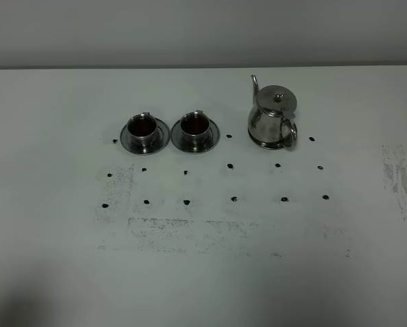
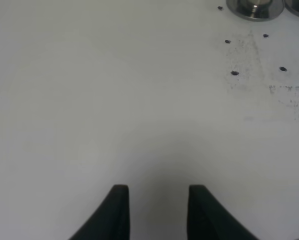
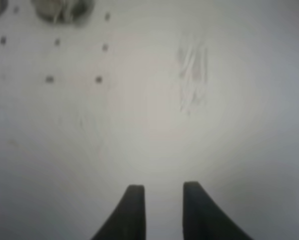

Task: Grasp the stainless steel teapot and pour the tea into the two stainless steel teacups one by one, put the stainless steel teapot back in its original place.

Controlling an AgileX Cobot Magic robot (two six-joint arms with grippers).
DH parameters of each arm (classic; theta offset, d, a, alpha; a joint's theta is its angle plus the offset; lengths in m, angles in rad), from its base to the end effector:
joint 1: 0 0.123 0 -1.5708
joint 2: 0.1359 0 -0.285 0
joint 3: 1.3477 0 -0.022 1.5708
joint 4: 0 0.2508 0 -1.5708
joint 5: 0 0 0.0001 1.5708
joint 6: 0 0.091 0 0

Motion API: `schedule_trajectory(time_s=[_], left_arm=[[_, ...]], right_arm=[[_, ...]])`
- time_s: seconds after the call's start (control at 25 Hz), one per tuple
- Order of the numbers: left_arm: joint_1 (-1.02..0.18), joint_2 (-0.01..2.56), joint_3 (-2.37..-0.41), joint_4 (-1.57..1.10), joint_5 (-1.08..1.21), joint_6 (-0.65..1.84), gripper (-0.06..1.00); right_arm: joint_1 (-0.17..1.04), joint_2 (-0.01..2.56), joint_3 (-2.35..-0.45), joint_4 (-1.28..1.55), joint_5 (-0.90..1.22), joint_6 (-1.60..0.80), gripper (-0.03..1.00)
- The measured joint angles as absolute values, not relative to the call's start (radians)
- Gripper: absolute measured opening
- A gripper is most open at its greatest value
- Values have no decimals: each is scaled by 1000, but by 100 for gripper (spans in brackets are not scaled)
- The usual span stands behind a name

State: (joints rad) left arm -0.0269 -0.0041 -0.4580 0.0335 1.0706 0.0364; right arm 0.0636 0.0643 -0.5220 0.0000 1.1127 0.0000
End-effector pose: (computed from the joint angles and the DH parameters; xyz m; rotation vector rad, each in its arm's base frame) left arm -0.0012 0.0027 0.2648 0.0652 2.0909 0.0462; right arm 0.0004 0.0000 0.2795 -0.0680 2.1377 0.0373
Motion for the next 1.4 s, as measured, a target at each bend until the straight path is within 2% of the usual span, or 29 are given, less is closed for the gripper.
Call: schedule_trajectory(time_s=[0.16, 1.4], left_arm=[[-27, -4, -458, 33, 1071, 36, 28], [-27, -4, -458, 33, 1071, 36, 28]], right_arm=[[64, -5, -522, 0, 1113, 0, 21], [64, -7, -522, 0, 1113, 0, 21]])
